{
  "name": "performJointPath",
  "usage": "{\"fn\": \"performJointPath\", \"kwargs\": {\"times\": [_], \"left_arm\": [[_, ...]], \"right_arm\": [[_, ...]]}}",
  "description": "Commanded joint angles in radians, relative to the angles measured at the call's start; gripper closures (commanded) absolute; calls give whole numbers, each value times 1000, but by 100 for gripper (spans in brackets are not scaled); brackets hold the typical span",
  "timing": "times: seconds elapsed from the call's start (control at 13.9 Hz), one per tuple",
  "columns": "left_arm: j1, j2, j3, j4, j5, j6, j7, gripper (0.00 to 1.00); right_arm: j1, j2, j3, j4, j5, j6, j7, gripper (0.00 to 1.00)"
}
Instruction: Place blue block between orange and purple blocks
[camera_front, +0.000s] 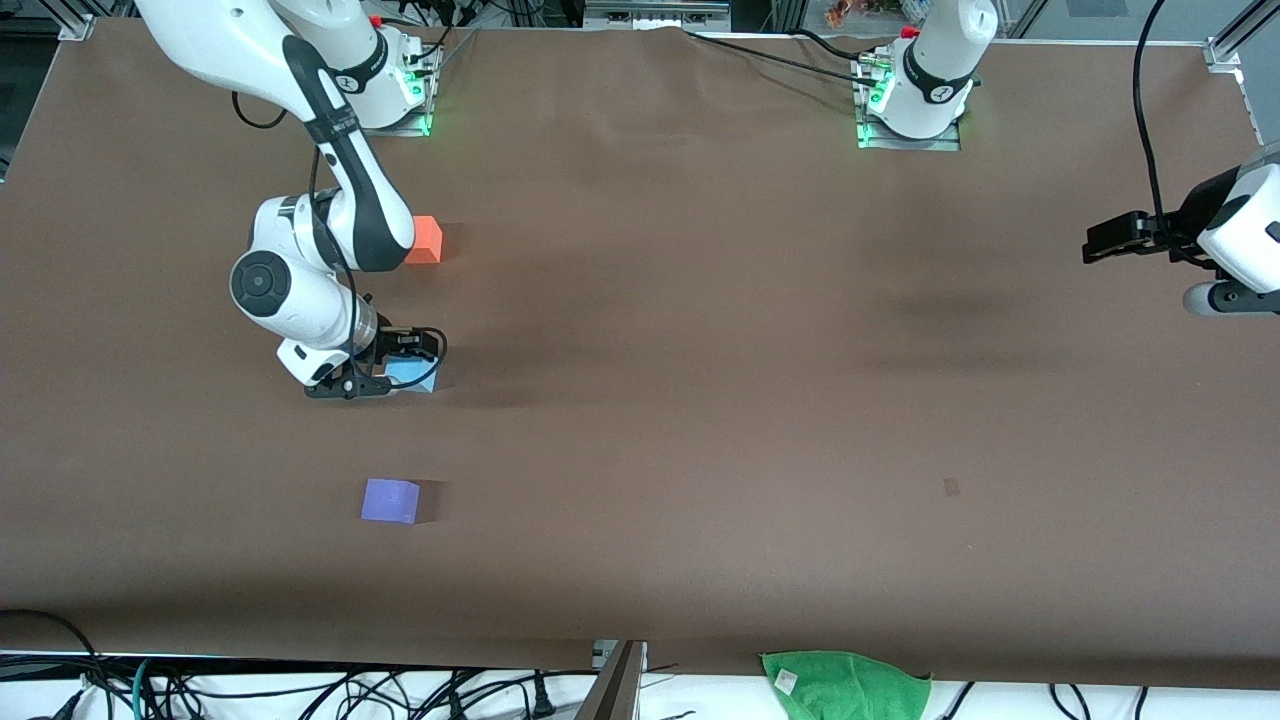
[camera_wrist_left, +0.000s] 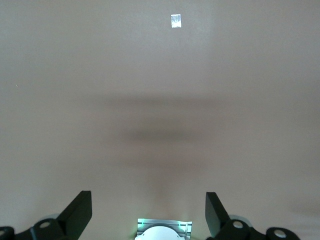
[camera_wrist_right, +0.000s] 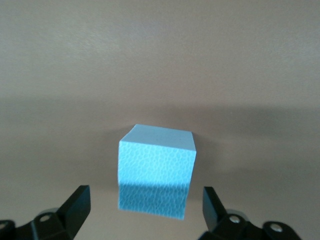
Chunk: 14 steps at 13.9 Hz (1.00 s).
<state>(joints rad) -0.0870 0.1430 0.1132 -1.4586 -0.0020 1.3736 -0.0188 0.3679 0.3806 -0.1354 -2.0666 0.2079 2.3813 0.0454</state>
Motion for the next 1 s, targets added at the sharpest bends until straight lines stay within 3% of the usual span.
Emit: {"fn": "performJointPath", "kwargs": {"times": [0.0, 0.36, 0.65, 0.79, 0.93], "left_arm": [[-3, 24, -1, 40, -15, -5, -13, 0], [-3, 33, -1, 55, -13, -5, -12, 0], [-3, 33, -1, 55, -13, -5, -10, 0], [-5, 35, -3, 55, -13, -5, -10, 0], [-5, 35, -3, 55, -15, -5, -10, 0]], "right_arm": [[0, -81, -9, -29, 21, -57, 1, 0], [2, -267, -56, -3, 11, -219, -1, 0], [2, -302, -118, 268, -67, -592, 1, 0], [0, -298, -118, 429, -146, -747, -15, 0], [2, -292, -115, 522, -191, -856, -22, 0]]}}
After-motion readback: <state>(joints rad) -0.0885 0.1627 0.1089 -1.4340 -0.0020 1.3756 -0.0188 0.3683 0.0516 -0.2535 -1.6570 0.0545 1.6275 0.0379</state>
